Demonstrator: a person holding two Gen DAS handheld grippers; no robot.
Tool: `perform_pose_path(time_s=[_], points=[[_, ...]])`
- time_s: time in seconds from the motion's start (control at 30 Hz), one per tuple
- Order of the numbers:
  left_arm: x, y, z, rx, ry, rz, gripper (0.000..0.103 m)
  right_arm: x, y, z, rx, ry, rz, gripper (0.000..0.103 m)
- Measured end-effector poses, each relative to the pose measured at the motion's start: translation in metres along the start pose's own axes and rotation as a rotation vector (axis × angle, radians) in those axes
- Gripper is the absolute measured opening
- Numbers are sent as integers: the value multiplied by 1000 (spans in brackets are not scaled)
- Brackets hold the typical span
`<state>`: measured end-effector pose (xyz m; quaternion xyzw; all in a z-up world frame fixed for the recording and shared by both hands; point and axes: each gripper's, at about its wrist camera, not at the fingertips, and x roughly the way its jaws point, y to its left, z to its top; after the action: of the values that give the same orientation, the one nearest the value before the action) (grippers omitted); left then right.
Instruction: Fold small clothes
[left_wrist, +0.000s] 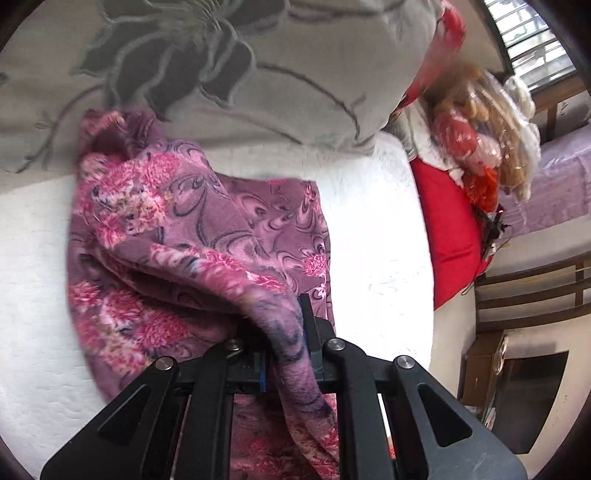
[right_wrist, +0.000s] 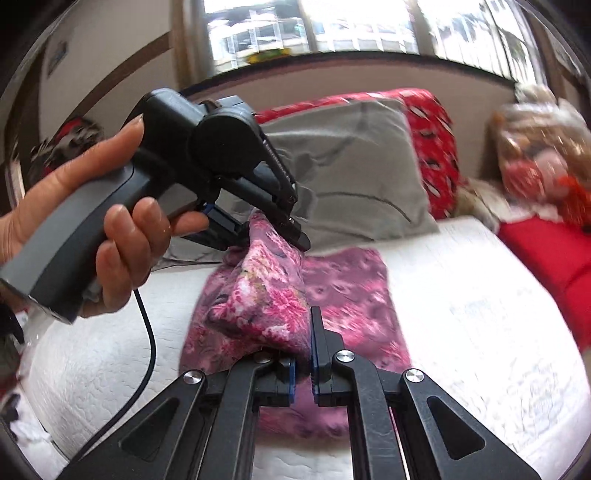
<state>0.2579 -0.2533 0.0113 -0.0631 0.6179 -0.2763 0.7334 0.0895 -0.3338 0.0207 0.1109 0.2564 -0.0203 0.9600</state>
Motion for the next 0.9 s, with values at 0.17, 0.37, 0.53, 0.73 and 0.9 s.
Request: perform_pose_path(time_s=[0.17,0.37,0.53,0.73,0.9], points=[[12,-11,-4,17,-13,25,20,12,-38,-14,145,82,14,5],[-37,12,0,-51,-144,-82,36,45,-81,-43,350,260,34,11],[-68,71,-12,-116,-209,-23,48,25,-102,-33,393,257,41,20],[-47,130,-41,-257,-159,-48,48,34,-134,38,378,106,71,64],[-38,137,-56,-256,-169,-68,48,132,-121,72,332,286,137,64]])
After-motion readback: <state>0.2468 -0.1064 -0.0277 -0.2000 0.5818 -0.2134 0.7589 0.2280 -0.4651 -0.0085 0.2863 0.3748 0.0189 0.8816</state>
